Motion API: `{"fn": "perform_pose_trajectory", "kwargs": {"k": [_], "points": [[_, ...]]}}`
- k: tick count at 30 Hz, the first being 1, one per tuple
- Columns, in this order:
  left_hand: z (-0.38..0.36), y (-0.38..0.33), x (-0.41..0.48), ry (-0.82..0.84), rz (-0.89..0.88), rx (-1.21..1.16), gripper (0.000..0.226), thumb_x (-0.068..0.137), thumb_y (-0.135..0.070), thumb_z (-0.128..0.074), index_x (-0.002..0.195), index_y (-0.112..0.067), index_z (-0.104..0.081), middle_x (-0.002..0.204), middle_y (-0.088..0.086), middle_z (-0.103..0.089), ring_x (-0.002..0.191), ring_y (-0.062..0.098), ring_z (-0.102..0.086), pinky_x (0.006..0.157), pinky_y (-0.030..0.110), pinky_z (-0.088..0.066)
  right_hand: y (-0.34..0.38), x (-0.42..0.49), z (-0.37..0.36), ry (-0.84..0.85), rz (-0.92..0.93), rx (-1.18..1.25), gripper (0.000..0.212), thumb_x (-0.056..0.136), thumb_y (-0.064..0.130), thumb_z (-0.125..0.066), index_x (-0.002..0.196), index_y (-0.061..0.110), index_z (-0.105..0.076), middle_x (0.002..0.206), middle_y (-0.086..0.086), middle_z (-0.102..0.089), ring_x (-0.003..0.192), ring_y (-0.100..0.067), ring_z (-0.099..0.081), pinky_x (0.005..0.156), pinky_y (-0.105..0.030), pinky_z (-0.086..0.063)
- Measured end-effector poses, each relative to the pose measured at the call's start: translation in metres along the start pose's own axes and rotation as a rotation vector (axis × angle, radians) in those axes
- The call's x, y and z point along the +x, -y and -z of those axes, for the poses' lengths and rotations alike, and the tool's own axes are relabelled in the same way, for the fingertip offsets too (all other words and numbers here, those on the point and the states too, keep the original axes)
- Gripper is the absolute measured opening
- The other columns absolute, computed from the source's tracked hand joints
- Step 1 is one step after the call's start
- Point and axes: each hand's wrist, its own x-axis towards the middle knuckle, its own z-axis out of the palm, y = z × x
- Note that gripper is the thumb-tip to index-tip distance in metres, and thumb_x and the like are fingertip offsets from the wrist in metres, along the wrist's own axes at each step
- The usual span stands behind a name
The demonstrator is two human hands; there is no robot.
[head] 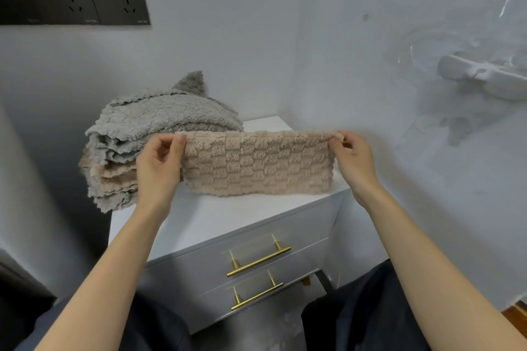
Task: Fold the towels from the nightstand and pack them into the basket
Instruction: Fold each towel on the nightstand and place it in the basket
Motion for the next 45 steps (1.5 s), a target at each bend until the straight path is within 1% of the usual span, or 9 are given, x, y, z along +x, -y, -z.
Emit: {"fn": "perform_pose_trajectory", "kwargs": {"k": [5,11,17,23,27,31,34,39,45], "points": [[-0.008,-0.009,-0.002,-0.064,-0.071,0.059,0.011,0.095,-0.036,-0.054,0.085,-0.034,-0.056,0.084,-0.014,-0.059,0.077,-0.001,-0.053,0.072,0.015,-0.044,-0.001,0.005,-0.001,-0.003,-0.036,0.152,0.006,0.1,0.017,-0.046,0.1,0.016,-0.052,0.082,0.006,-0.057,0.07,0.001,-0.055,0.066,-0.014,-0.044],[-0.015,0.017,-0.002,0.098,0.085,0.353,0.02,0.097,-0.029,-0.051,0.094,-0.011,-0.059,0.084,-0.001,-0.059,0.075,0.013,-0.051,0.064,0.028,-0.038,-0.025,0.014,-0.004,0.024,-0.095,-0.169,0.022,0.099,0.03,-0.046,0.114,0.014,-0.052,0.1,0.002,-0.058,0.088,-0.014,-0.054,0.075,-0.027,-0.04],[-0.024,0.04,-0.003,0.25,-0.037,0.729,0.02,0.1,-0.019,-0.047,0.088,-0.006,-0.057,0.067,-0.001,-0.055,0.059,0.01,-0.049,0.05,0.022,-0.031,-0.054,0.029,-0.017,0.14,-0.189,-0.371,0.025,0.098,0.027,-0.049,0.113,0.011,-0.06,0.108,-0.003,-0.059,0.096,-0.015,-0.052,0.081,-0.025,-0.037],[-0.028,0.047,0.0,0.322,-0.072,0.828,0.029,0.096,-0.021,-0.049,0.078,-0.004,-0.063,0.082,0.013,-0.061,0.08,0.032,-0.057,0.068,0.039,-0.046,-0.056,0.035,-0.025,0.115,-0.139,-0.443,0.027,0.099,0.021,-0.047,0.12,0.007,-0.057,0.104,-0.008,-0.061,0.103,-0.026,-0.058,0.078,-0.026,-0.039],[-0.03,0.043,-0.002,0.302,0.01,0.751,0.042,0.095,-0.032,-0.053,0.064,-0.004,-0.059,0.056,0.006,-0.053,0.058,0.025,-0.049,0.064,0.036,-0.042,-0.058,0.033,-0.019,0.152,-0.131,-0.647,0.034,0.098,0.023,-0.048,0.122,0.0,-0.051,0.115,-0.017,-0.058,0.111,-0.034,-0.052,0.093,-0.036,-0.042],[-0.031,0.04,-0.001,0.293,0.205,0.607,0.044,0.092,-0.037,-0.058,0.074,0.002,-0.068,0.064,0.018,-0.062,0.061,0.035,-0.058,0.056,0.027,-0.035,-0.063,0.033,-0.006,0.233,-0.218,-0.79,0.036,0.097,0.032,-0.047,0.069,0.01,-0.044,0.086,-0.017,-0.047,0.082,-0.028,-0.047,0.07,-0.03,-0.034],[-0.029,0.041,0.001,0.355,0.289,0.63,0.05,0.09,-0.04,-0.06,0.064,0.003,-0.065,0.058,0.014,-0.057,0.059,0.033,-0.056,0.057,0.028,-0.033,-0.063,0.029,0.001,0.299,-0.262,-0.837,0.048,0.098,0.039,-0.044,0.058,0.015,-0.032,0.071,-0.015,-0.044,0.076,-0.026,-0.046,0.067,-0.028,-0.031],[-0.033,0.038,-0.002,0.358,0.228,0.69,0.046,0.093,-0.031,-0.057,0.055,-0.015,-0.037,0.049,-0.001,-0.033,0.046,0.016,-0.029,0.049,0.028,-0.022,-0.054,0.025,-0.001,0.331,-0.222,-0.786,0.048,0.097,0.033,-0.046,0.055,0.015,-0.031,0.055,-0.004,-0.034,0.067,-0.027,-0.042,0.054,-0.031,-0.028],[-0.036,0.031,-0.005,0.275,0.185,0.515,0.027,0.101,-0.026,-0.042,0.077,-0.015,-0.035,0.065,0.0,-0.037,0.056,0.015,-0.033,0.051,0.032,-0.025,-0.048,0.016,-0.004,0.245,-0.106,-0.727,0.028,0.101,0.035,-0.038,0.091,0.009,-0.04,0.082,-0.007,-0.05,0.079,-0.027,-0.048,0.065,-0.034,-0.034]]}}
